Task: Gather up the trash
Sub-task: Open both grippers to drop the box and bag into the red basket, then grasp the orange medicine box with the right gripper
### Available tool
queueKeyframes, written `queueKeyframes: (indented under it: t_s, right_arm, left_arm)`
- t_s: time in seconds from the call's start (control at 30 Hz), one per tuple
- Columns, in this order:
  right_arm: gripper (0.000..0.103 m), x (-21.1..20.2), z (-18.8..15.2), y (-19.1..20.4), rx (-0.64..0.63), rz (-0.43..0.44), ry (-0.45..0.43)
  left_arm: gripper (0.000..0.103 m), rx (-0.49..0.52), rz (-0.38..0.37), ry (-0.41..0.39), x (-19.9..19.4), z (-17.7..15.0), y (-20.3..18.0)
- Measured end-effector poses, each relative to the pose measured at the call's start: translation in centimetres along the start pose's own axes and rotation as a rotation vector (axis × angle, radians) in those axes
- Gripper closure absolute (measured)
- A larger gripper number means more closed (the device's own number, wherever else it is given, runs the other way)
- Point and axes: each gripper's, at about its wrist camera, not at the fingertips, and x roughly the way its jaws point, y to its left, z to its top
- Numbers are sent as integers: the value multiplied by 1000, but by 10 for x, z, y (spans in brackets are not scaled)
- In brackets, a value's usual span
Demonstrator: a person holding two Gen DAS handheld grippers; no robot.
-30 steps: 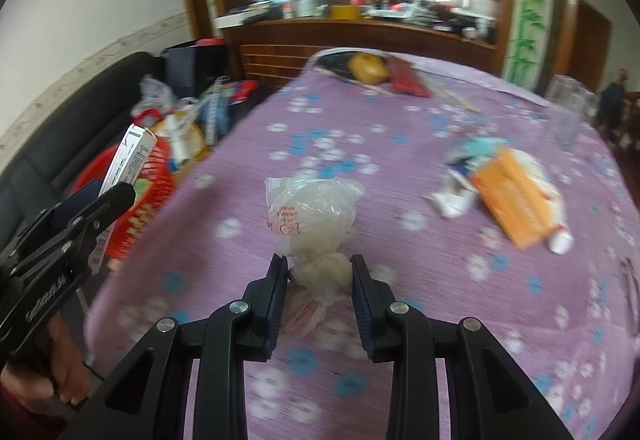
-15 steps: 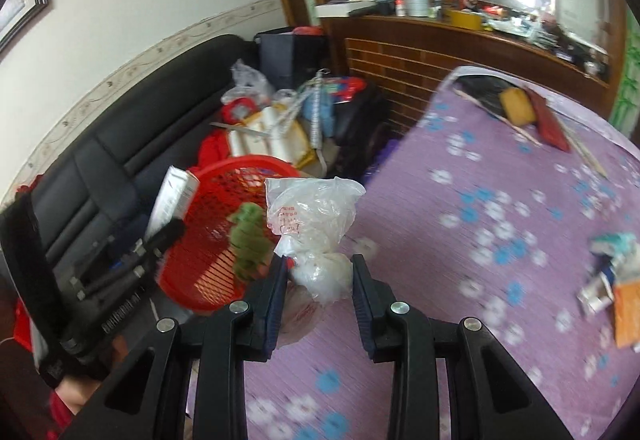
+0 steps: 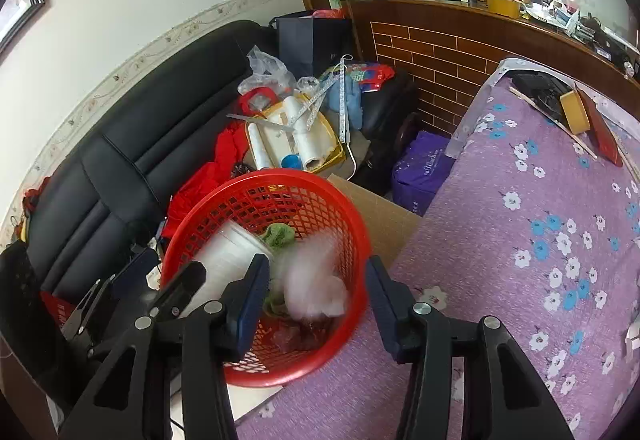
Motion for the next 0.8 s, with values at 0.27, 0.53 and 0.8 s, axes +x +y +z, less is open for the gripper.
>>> queueKeyframes:
  t_s: [0.27,0.53,0.8]
  right_arm:
    - [49,-50,-35,-47,63,-38,-44]
    - [49,-115,-84,-132,181,-166,-104]
    - [43,-191,-117,-247,263,-355,-154]
  left_arm:
    - [29,91,-84,2,-15,-9,-52]
    - [29,227,-180,42,-26,-30,-130]
    - [28,392,-291,82,-41,-53,-209]
